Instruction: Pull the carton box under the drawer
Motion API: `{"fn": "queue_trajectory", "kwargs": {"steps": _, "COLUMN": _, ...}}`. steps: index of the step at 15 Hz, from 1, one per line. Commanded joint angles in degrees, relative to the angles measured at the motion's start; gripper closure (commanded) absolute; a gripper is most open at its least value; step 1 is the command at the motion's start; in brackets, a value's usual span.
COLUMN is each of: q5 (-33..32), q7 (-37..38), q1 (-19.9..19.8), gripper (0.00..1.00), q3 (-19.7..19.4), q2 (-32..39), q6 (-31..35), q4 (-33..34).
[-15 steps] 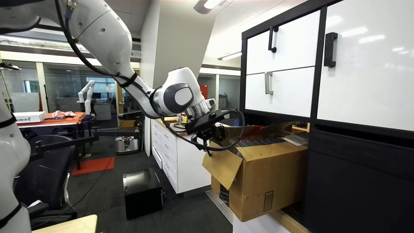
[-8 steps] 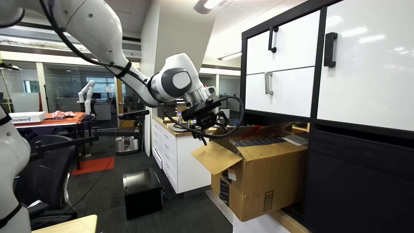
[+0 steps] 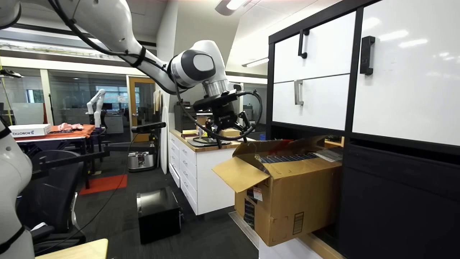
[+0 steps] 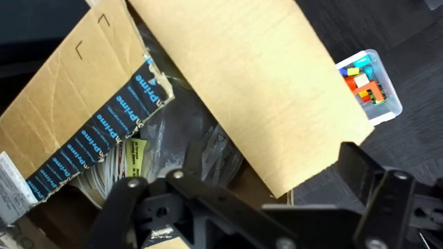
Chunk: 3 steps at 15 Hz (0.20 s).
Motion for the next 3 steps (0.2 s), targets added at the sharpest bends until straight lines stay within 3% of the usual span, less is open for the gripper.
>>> {"fn": "queue_trajectory", "kwargs": {"steps": 1, "q5": 0.47, "q7": 1.52, "q1": 0.88, "gripper": 0.00, "q3": -0.75, "q2": 0.12, "q6": -2.64, "q4": 1.32}}
{"fn": "queue_trajectory", "kwargs": {"steps": 3, "q5": 0.95, "q7": 3.04, "q1": 0.84, "gripper": 0.00, "q3": -0.70, "q2": 0.20, "q6": -5.17, "q4": 2.83}}
